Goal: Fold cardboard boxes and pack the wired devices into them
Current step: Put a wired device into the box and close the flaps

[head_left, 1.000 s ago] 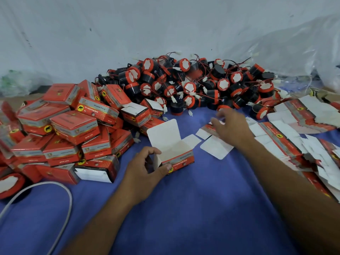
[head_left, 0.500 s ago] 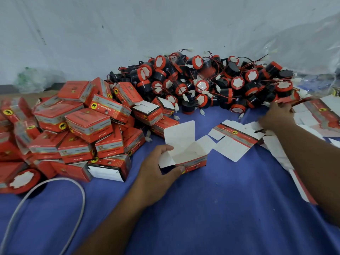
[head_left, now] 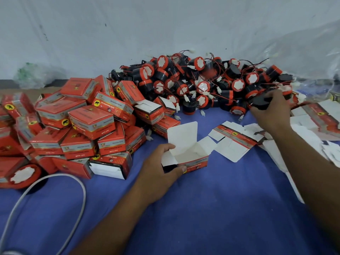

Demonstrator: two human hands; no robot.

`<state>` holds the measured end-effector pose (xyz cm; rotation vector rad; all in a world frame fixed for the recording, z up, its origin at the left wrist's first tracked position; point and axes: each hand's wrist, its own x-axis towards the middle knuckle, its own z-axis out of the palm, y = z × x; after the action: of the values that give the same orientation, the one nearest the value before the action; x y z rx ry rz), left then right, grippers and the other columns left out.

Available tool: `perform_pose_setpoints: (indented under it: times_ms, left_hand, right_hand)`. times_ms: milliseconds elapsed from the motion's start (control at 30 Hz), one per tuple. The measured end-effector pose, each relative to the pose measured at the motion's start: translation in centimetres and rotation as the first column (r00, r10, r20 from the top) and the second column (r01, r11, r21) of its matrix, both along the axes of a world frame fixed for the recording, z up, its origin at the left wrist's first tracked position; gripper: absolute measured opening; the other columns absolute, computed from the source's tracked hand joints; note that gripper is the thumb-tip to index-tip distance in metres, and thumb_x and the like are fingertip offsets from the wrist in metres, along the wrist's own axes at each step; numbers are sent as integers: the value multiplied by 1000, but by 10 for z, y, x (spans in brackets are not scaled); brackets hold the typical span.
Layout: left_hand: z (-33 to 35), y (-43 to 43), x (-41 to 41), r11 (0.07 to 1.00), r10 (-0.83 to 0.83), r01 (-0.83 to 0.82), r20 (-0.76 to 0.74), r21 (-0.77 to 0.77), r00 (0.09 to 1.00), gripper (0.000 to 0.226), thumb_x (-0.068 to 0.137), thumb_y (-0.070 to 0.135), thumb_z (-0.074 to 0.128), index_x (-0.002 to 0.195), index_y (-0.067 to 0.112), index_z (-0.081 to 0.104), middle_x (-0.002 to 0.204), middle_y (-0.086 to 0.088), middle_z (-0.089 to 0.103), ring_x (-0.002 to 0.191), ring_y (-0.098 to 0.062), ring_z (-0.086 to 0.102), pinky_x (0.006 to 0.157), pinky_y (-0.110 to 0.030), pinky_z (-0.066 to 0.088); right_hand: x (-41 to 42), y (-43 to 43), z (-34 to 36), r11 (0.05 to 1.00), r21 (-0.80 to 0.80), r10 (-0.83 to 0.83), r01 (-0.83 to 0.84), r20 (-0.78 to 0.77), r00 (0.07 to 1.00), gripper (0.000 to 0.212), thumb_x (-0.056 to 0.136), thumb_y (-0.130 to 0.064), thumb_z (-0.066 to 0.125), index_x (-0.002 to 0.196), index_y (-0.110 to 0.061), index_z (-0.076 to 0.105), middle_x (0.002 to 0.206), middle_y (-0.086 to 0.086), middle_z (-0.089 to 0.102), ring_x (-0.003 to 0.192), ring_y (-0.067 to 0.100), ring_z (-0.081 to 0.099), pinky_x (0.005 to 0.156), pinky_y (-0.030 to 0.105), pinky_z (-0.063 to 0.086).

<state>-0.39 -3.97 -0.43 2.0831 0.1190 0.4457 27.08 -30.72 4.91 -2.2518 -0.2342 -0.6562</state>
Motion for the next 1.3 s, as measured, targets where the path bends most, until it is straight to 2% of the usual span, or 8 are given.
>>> perform_pose_setpoints:
  times_ms: [133,300,433,567,667,767,1067,1300]
  left_hand:
    - [-1,1,0,1000,17,-17,-6,0,1000,59,81,25,81,129,31,49,130,16,53,116,-3,50,96,-21,45]
    - [0,2,-1,1000,-8,8,-22,13,1000,60,81,29,80,129,38,45,132,24,50,118,2,47,96,-10,39]
    - [2,1,-2,1000,-28,28,-26,8,999,60,82,29,79,129,41,44,131,27,49,120,2,48,99,-12,40]
    - [3,-1,-1,999,-30,30,-14,14,999,60,82,28,80,129,37,45,129,27,50,119,1,49,102,-19,43]
    - [2,0,-1,999,-41,41,-13,5,999,57,82,28,80,128,37,47,128,23,54,116,4,52,96,-15,44]
    - [2,2,-1,998,-54,54,-8,-11,999,55,81,26,81,124,41,49,122,24,58,111,7,54,89,-10,45]
    - [2,2,1,997,-76,76,26,4,997,43,86,24,77,124,25,57,119,14,62,110,0,58,96,-27,48]
    - [5,-3,4,993,-110,104,126,51,986,32,103,26,43,119,15,69,129,1,58,124,-9,52,106,-26,40]
  right_hand:
    - [-89,44,21,902,224,359,-370,90,929,42,81,-24,81,111,-27,52,106,-20,62,94,8,63,81,21,49]
    - [-164,78,3,731,57,679,-679,26,733,64,81,-21,83,131,-33,44,123,-33,53,116,-2,57,95,17,49]
    - [-175,81,-9,758,-77,652,-648,110,750,66,76,-23,88,126,-26,44,124,-15,52,111,-10,48,95,6,36]
    - [-174,82,-10,708,-426,705,-563,378,600,51,87,-16,78,131,-3,54,136,14,54,125,32,51,107,35,43]
    - [-173,83,-10,634,-568,752,-524,298,588,67,81,7,70,137,-23,50,148,6,37,129,35,47,78,52,56]
    - [-170,78,-10,499,-694,812,-518,166,560,58,79,8,50,126,-22,66,147,11,42,127,40,46,80,52,53]
    - [-172,76,-11,465,-421,815,-779,-139,562,39,91,-4,57,130,-5,57,124,8,60,114,26,54,100,39,40]
    - [-171,82,-20,446,-461,847,-767,-61,528,22,88,0,64,107,-3,76,113,13,62,106,30,58,93,46,43]
